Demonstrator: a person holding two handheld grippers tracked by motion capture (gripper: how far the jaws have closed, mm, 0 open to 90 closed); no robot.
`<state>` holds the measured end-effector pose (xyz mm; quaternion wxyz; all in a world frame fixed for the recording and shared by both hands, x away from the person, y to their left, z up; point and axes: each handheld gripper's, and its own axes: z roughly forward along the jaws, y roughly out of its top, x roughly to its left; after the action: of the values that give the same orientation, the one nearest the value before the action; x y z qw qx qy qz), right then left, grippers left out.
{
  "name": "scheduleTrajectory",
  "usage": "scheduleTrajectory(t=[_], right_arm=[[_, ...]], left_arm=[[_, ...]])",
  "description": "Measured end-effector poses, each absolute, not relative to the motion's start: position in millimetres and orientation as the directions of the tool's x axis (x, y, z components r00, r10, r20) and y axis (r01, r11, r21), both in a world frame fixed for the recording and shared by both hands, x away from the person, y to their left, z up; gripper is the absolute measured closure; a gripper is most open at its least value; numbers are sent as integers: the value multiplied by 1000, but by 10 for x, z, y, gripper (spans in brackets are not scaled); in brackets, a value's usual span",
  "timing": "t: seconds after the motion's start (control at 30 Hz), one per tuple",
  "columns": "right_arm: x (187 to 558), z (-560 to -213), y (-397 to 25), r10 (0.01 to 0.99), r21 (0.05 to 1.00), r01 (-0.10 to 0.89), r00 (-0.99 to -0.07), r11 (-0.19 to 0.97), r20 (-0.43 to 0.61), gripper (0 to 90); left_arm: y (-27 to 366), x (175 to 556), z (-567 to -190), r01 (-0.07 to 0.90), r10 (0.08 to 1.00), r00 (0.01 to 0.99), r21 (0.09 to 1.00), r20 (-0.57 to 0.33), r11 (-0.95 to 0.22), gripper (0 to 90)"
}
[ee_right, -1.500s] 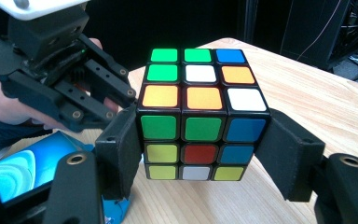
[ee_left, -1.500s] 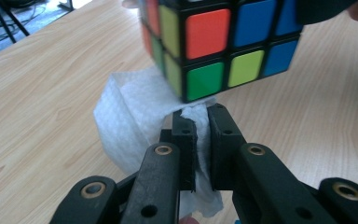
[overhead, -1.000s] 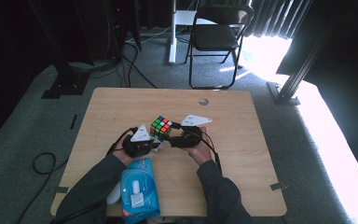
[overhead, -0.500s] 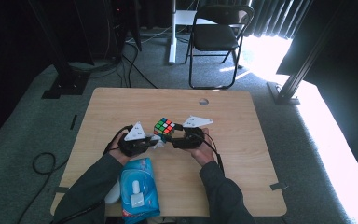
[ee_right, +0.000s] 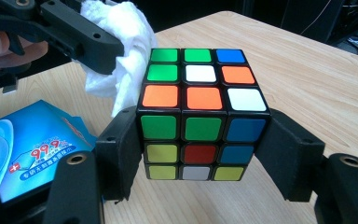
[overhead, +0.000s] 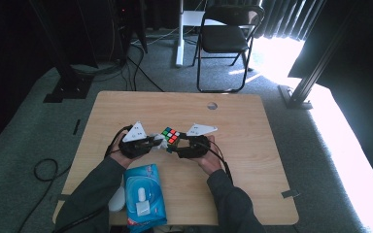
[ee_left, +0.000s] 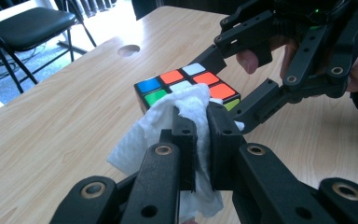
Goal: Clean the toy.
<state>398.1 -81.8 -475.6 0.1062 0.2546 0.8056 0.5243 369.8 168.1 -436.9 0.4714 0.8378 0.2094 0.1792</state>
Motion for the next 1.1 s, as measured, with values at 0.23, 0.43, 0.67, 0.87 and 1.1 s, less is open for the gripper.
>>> scheduleTrajectory(t=[0.23, 0.43, 0.67, 0.87, 1.1], right_arm=[[3981, -4761, -793, 520, 897, 297, -849, 328, 91, 346], [3990, -4744, -787, 534, 901, 302, -840, 311, 97, 346], [4004, -4711, -798, 546, 905, 304, -832, 299, 99, 346], [4015, -4667, -815, 549, 915, 304, -828, 266, 115, 346], [4018, -4620, -843, 552, 921, 300, -825, 247, 120, 346]], left_arm=[[1651, 3688, -4390, 179, 508, 855, 862, 101, -474, 834], [1637, 3689, -4431, 186, 506, 857, 858, 96, -478, 834], [1625, 3710, -4504, 201, 504, 859, 845, 90, -495, 833], [1543, 3705, -4605, 208, 476, 874, 807, 101, -552, 833], [1506, 3716, -4663, 215, 469, 875, 777, 115, -591, 832]])
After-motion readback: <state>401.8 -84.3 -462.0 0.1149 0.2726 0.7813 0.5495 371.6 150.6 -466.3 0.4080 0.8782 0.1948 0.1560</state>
